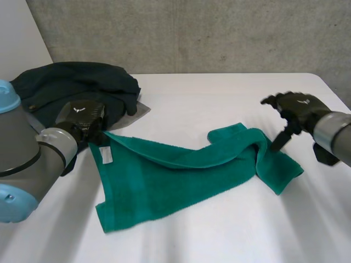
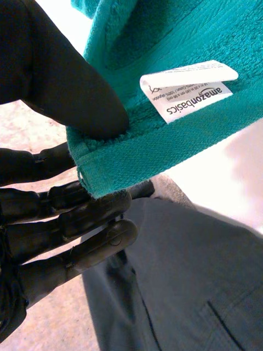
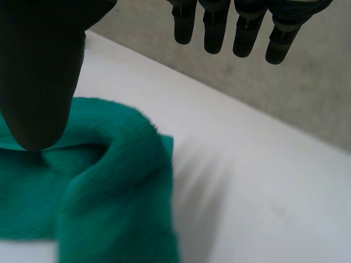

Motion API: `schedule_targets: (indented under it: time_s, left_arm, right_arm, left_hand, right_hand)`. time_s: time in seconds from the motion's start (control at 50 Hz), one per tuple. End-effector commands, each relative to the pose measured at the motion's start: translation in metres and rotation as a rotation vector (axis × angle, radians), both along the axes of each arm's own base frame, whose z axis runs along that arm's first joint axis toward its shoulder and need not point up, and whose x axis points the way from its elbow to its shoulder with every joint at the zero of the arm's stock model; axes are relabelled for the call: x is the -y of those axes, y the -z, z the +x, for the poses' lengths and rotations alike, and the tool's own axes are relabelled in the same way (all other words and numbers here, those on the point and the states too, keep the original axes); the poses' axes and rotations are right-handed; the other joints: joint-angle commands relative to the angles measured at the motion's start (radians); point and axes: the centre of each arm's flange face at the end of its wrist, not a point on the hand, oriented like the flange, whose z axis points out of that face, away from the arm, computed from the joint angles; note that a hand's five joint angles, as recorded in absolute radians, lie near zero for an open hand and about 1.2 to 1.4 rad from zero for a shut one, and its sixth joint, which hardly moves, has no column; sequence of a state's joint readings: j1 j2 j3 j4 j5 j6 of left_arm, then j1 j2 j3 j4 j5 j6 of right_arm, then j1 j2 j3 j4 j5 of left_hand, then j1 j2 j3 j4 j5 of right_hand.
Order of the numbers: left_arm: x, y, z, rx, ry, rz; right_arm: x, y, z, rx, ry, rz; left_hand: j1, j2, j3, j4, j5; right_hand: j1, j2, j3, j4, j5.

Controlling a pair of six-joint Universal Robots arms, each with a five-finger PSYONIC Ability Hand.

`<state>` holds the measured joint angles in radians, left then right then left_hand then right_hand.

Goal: Fold the laundry.

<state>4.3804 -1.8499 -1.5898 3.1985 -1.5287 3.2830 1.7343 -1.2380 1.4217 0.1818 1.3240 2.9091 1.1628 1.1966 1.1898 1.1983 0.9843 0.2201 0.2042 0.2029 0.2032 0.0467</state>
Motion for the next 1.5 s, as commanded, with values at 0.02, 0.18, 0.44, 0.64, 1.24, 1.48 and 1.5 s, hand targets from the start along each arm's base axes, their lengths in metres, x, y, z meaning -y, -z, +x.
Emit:
schedule_targets:
  time_s: [0.02,0.18,0.44,0.64,1.24,1.48,1.5]
  left_arm:
    - [-0.009,-0.009,0.004,-0.014,0.005,-0.031]
    - [-0.017,-0.009,0.006,-0.016,0.015,-0.027]
    - [-0.020,-0.002,0.008,-0.011,0.014,-0.009]
    - [-0.013,-0.009,0.015,-0.019,-0.022,-0.024]
    - [0.029,-0.012,0.016,0.133,0.003,0.004]
    - [0.108,-0.177,-0.001,-0.235,-0.018,-0.748]
    - [0.108,-0.189,0.001,-0.276,-0.020,-0.792]
  right_arm:
    - [-0.018,0.030,-0.028,0.149,0.137,0.217]
    - [-0.009,0.073,-0.020,0.275,0.182,0.263]
    - [0.011,0.102,0.018,0.256,0.221,0.212]
    - [0.025,0.069,0.022,0.228,0.224,0.079]
    - [0.011,-0.020,-0.029,-0.703,-0.166,-0.113]
    - [0.085,-0.163,-0.003,-0.130,0.257,-0.947]
    - [0.085,-0.170,-0.005,-0.075,0.264,-0.990]
  left_hand:
    - [0.233,0.200,0.207,0.198,0.237]
    - [0.233,0.200,0.207,0.198,0.237]
    - [0.233,0.200,0.207,0.198,0.237]
    - [0.233,0.200,0.207,0.198,0.237]
    - [0.233,0.200,0.207,0.198,0.237]
    - [0.233,0.200,0.207,0.198,0.237]
    - [0.233,0.200,0.207,0.198,0.237]
  right_hand:
    - [0.110,0.126,0.127,0.127,0.109]
    - [0.125,0.141,0.142,0.142,0.124]
    - [0.344,0.360,0.362,0.361,0.343]
    - [1.176,1.192,1.193,1.193,1.175]
    - [1.176,1.192,1.193,1.193,1.175]
    - [1.176,1.192,1.193,1.193,1.175]
    - [1.176,1.192,1.193,1.193,1.175]
